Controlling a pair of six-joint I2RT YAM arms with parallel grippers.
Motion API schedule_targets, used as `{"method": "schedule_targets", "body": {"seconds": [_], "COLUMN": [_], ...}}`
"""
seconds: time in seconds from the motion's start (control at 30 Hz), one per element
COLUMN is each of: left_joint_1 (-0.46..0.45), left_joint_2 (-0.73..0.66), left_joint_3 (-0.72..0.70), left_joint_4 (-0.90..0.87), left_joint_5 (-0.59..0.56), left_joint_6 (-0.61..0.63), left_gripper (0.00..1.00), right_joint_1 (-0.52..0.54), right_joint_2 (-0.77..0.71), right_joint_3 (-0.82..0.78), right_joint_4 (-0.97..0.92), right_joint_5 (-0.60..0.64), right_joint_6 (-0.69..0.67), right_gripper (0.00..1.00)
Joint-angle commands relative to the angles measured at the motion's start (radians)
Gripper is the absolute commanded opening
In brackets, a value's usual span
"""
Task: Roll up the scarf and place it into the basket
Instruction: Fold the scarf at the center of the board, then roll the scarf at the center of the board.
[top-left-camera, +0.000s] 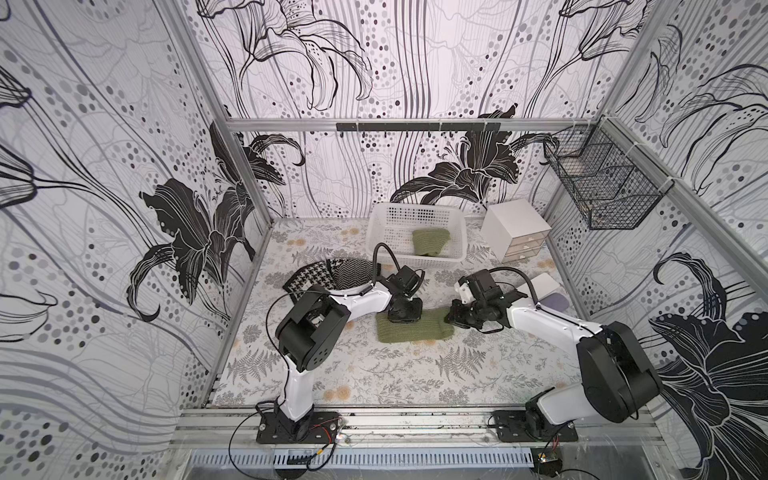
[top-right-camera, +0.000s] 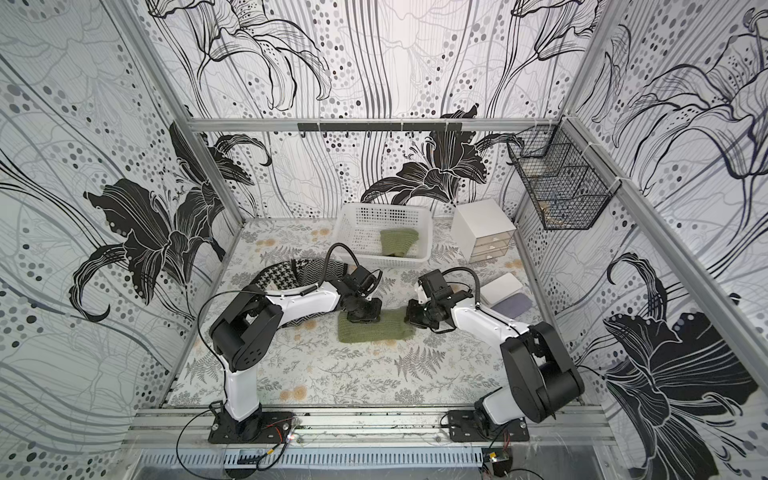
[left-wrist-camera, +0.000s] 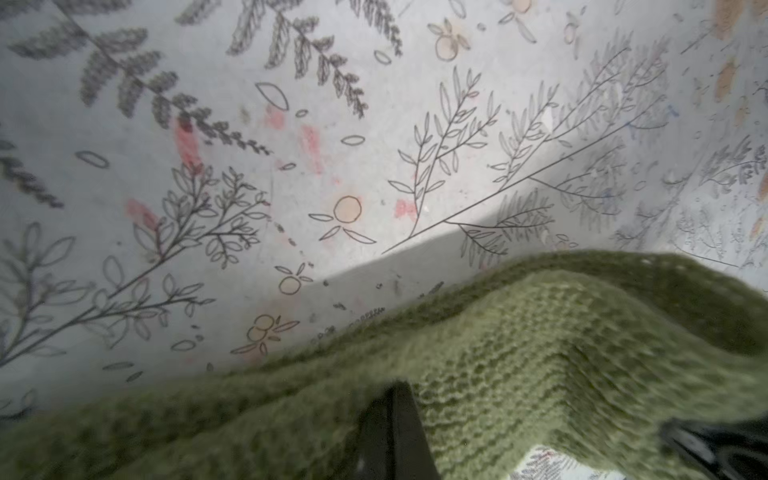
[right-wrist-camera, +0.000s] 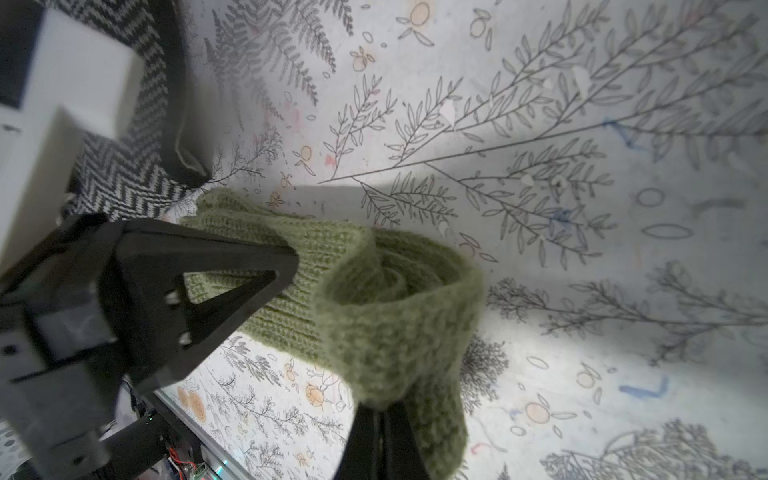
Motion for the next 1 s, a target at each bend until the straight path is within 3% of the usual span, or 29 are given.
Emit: {"method": "schedule_targets", "body": {"seconds": [0.0,0.5,0.73,0.77,0.83,0.9,0.97], "left_joint_1": [-0.002,0.006,0.007,0.007,0.007,0.007,0.007], "left_joint_2": [0.021,-0.055,-0.126,-0.130,-0.124,-0.110,-0.090], "left_joint_3": [-0.016,-0.057,-0.068,-0.066,-0.059,-0.044,-0.029], "left_joint_4": [0.050,0.065,0.097,0.107,0.119,0.124,0.132], "left_joint_5": [0.007,0.008,0.061,0.073,0.093,0.098,0.096], "left_joint_6": [0.007,0.002,-0.016,-0.016,-0.019,-0.019,-0.021], "left_gripper": [0.00,0.00,0.00,0.05,0.32,0.52,0.54], "right_joint_1": [0.031,0.073,0.073,0.073,0.073,0.073,0.073], "right_joint_2": [0.022,0.259,0.289,0.293,0.295,0.292,0.285], "right_joint_3": [0.043,0.032,0.026,0.026,0.026,0.027,0.026], "right_joint_4": [-0.028,0.179,0.190,0.189,0.187,0.184,0.181], "right_joint_5": [0.001,-0.059,-0.046,-0.046,-0.046,-0.045,-0.041], "right_joint_6": [0.019,0.092,0.084,0.081,0.082,0.080,0.077], "right_gripper": [0.00,0.00,0.00,0.00,0.00,0.00,0.00]}}
